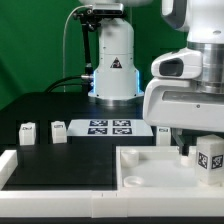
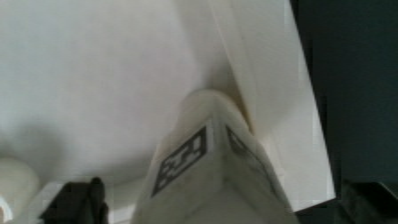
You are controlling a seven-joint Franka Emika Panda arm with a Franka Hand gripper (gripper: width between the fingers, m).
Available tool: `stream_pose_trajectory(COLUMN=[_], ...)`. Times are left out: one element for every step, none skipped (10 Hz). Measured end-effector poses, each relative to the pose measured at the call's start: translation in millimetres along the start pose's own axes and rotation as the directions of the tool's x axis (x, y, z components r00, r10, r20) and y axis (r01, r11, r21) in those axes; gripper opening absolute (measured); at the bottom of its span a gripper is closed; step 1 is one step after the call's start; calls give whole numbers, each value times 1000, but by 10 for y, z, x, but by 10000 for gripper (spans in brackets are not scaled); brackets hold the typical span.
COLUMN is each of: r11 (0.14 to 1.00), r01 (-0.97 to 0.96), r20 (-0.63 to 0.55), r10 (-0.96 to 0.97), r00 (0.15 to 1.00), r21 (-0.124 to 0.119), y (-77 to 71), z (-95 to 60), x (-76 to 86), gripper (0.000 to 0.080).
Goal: Assemble one leg
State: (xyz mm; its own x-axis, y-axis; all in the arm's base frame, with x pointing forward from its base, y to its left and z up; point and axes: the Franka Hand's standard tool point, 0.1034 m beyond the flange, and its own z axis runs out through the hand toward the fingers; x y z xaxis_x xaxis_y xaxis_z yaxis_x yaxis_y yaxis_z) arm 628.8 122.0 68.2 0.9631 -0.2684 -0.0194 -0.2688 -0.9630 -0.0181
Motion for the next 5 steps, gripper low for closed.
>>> stream_pose_trajectory(r11=[998,980,947,901,856], r01=[62,200,322,434,517], r20=[3,4,3,3,5], r10=[-62,-200,-322,-434,-517], r00=[998,980,947,901,856], r21=[-1,-6,-11,-13,-14], y=[-1,6,10,13,22], z=[14,19,10,0,0], x=[-18,-22,-17,-9,-6], gripper=[649,649,649,649,649])
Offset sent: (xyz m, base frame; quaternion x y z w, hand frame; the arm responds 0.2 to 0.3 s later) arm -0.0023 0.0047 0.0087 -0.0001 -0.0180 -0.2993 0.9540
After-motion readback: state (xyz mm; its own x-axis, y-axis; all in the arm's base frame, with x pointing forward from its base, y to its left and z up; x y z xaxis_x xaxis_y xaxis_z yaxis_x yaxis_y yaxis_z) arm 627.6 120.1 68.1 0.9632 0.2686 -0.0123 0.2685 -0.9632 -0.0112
